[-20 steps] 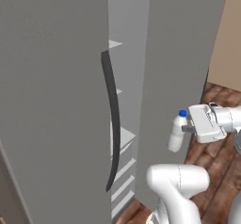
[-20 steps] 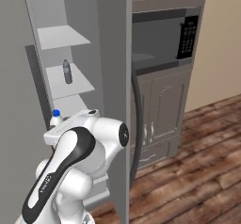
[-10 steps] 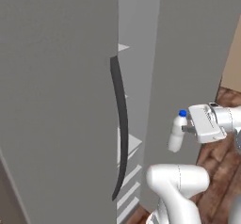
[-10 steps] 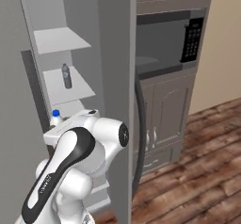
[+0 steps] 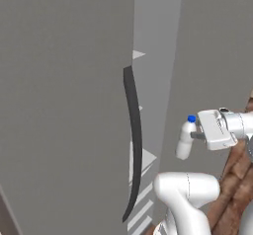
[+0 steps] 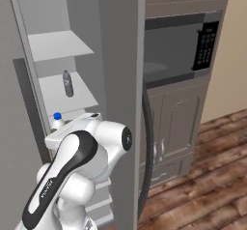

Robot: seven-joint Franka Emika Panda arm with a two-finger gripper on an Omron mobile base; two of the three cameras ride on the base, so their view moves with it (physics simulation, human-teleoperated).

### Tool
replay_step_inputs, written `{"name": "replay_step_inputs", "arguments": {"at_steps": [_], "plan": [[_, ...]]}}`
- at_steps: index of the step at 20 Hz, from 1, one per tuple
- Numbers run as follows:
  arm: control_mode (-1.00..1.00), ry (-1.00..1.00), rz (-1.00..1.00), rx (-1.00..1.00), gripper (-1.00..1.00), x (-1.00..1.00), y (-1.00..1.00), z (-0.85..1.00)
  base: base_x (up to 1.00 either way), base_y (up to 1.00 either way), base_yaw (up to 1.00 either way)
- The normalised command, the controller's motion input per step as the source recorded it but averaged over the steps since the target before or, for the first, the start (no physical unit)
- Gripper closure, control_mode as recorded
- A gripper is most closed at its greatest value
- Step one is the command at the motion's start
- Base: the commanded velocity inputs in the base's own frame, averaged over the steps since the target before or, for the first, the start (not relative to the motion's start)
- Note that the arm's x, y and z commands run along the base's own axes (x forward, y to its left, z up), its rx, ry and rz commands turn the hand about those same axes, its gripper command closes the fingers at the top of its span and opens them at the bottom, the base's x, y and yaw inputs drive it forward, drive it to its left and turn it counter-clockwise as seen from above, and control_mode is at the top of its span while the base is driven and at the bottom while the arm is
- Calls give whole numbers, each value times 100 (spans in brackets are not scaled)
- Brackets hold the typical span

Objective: Take the bottled waters from the counter and place them in the freezer to freeze. Close the freezer door after placing the bottles.

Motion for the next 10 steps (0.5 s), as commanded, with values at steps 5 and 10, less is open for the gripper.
{"name": "replay_step_inputs", "arguments": {"at_steps": [5,10], "plan": [[100,0,0,0,100,0,0,0,38,-21,15],[100,0,0,0,100,0,0,0,34,-31,16]]}}
